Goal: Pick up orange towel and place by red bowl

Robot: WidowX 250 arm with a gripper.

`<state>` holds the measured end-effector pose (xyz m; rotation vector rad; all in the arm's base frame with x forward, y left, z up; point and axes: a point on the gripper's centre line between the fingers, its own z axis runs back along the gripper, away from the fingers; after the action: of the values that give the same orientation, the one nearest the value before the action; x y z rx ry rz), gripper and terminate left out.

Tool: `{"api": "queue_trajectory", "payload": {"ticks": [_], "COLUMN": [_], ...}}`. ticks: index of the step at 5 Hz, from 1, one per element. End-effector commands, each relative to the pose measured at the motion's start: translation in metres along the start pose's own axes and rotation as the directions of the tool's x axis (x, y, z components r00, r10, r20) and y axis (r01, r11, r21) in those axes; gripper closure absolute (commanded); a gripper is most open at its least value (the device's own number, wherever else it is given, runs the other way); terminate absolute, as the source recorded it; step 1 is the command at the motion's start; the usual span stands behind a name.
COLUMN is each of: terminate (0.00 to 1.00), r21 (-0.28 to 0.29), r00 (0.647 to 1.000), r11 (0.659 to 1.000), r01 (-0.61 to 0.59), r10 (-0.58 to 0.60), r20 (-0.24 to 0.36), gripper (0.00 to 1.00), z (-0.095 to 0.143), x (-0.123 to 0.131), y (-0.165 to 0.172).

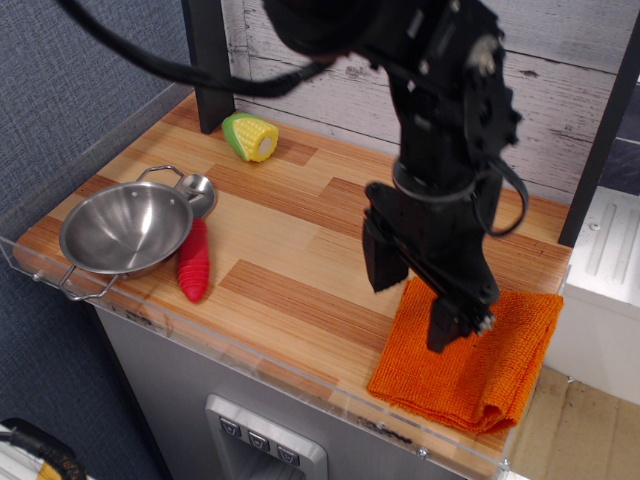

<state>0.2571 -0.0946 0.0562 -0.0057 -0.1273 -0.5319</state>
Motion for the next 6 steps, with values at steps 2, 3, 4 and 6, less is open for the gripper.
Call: {"api": "queue_trajectory", "payload": {"ticks": [2,3,4,6], "terminate": [0.0,0.0,0.0,0.0], "r21": [-0.001,0.0,0.028,0.061], "r00": [0.997,0.996,0.995,0.995], "r11": [0.999,0.999,0.998,0.995], "r01": [0.051,0.051,0.052,-0.076], "r10": [-0.051,-0.051,-0.049,0.08], "r20": [-0.065,-0.076,-0.091,-0.064], "gripper": [0.0,0.0,0.0,0.0], "z": [-0.037,-0.045,-0.049,-0.041], "x": [0.012,0.013,0.017,0.005], "y": [-0.031,-0.038,-0.038,0.013]}}
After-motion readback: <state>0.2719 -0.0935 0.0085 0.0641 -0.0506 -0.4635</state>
